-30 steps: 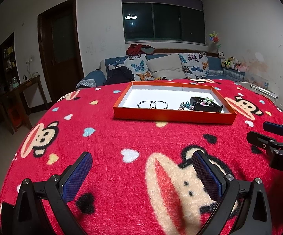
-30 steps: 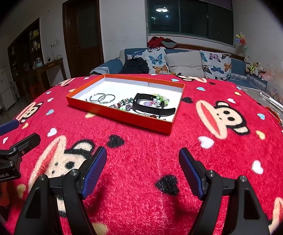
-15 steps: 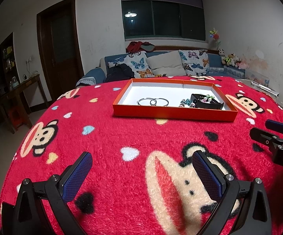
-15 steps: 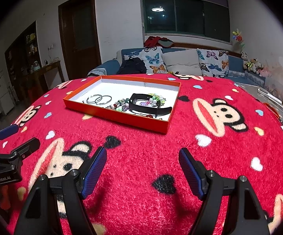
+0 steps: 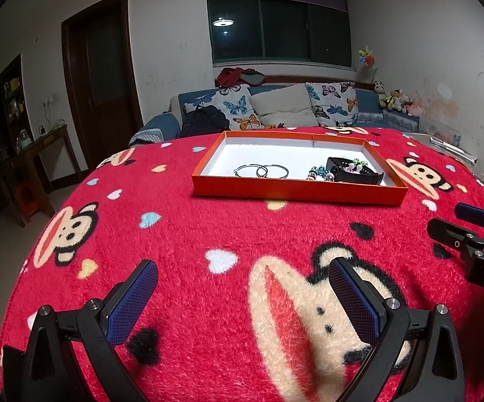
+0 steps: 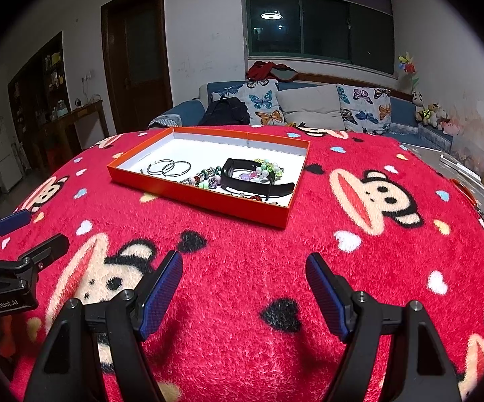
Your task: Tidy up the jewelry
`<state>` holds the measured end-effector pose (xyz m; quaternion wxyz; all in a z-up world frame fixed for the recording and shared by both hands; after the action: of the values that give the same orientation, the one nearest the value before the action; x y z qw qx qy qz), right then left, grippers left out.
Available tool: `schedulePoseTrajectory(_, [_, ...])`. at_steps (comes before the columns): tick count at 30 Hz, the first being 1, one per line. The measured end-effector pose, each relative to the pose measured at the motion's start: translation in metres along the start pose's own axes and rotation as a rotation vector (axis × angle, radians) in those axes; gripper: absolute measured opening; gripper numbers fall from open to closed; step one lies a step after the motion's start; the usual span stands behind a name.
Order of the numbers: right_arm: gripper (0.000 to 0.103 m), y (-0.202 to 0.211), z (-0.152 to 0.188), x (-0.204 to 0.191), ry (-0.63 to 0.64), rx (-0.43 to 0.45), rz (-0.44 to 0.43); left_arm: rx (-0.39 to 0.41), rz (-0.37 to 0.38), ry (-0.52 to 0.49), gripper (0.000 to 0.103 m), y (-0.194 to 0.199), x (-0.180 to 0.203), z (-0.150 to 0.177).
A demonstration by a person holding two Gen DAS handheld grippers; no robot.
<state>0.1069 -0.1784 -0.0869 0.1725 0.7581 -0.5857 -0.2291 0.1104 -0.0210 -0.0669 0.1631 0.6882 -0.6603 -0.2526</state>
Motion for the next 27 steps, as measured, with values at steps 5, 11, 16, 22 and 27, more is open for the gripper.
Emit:
schedulePoseTrajectory(5, [0.083, 0.0005, 0.0015, 0.0021, 0.012, 0.002, 0.008, -0.002, -0.002, -0.001, 0.103, -0.0004, 0.0007, 0.0008])
schedulePoseTrajectory(11, [0.083, 0.0004, 0.0012, 0.0012, 0.012, 0.002, 0.008, -0.004, -0.010, -0.007, 0.103, -0.0028, 0.0016, 0.0034])
schedulePoseTrajectory(16, [0.083, 0.0006, 0.0016, 0.0007, 0.016, 0.001, 0.012, -0.013, -0.015, -0.008, 0.103, -0.0035, 0.0022, 0.0050])
schedulePoseTrajectory(22, [0.083, 0.0003, 0.0015, 0.0002, 0.017, 0.000, 0.012, -0.014, -0.042, -0.006, 0.103, -0.0037, -0.0005, 0.0052])
schedulePoseTrajectory(27, [0.083, 0.0012, 0.0020, 0.0011, 0.028, -0.002, 0.021, -0.011, -0.041, -0.008, 0.103, -0.0031, -0.0009, 0.0047])
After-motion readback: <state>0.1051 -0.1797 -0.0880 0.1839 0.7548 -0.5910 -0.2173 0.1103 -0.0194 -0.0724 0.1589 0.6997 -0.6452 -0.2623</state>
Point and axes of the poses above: each gripper's, at about its wrist camera, not at the fingertips, and y roughly against the way its jaws point, x to its right, z to its underside, the point moved 9 cm from there along -y, roughly the way its jaws point, and after that the axes turned 7 degrees about -z, right-handed, at the moved point
